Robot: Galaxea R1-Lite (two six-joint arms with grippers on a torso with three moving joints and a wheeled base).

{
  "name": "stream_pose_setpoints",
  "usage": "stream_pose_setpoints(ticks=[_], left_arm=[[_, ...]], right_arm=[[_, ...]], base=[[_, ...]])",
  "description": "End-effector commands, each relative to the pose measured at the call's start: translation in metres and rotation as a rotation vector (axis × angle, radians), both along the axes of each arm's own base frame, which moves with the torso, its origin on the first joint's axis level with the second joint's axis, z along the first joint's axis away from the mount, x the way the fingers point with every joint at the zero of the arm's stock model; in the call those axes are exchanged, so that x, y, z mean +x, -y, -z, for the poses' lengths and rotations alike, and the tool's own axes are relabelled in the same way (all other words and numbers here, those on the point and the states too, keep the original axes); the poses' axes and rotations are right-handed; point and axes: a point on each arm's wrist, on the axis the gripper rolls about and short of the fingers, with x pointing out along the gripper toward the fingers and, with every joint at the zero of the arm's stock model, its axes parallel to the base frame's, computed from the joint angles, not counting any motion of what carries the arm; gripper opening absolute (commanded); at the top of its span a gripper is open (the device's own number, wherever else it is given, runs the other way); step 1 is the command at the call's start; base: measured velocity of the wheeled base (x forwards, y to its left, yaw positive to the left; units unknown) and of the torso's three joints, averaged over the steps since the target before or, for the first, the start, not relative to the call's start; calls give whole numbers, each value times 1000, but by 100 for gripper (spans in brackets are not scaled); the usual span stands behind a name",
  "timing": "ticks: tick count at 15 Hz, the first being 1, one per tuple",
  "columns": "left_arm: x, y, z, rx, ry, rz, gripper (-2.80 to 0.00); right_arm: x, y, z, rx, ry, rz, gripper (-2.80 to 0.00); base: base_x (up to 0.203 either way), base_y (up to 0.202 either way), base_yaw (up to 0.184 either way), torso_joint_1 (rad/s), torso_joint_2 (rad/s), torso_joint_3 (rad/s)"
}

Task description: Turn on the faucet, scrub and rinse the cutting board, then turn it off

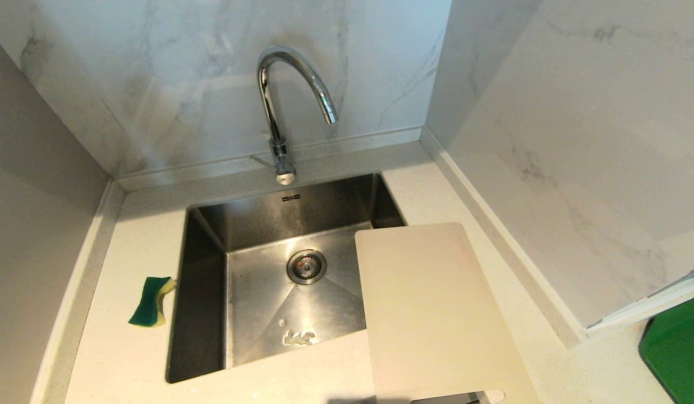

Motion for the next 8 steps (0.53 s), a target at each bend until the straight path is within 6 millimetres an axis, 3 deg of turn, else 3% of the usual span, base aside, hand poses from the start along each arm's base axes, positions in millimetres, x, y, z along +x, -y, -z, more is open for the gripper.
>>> stream_pose_setpoints(ticks=[1,8], left_arm=[[0,0,0,-1,-1,0,-280],[0,0,0,-1,-1,0,-280]], right_arm=[[0,0,0,0,-1,0,-280],[0,0,0,1,-2,1,-280]], base=[[0,0,0,0,0,0],[0,0,0,0,0,0]])
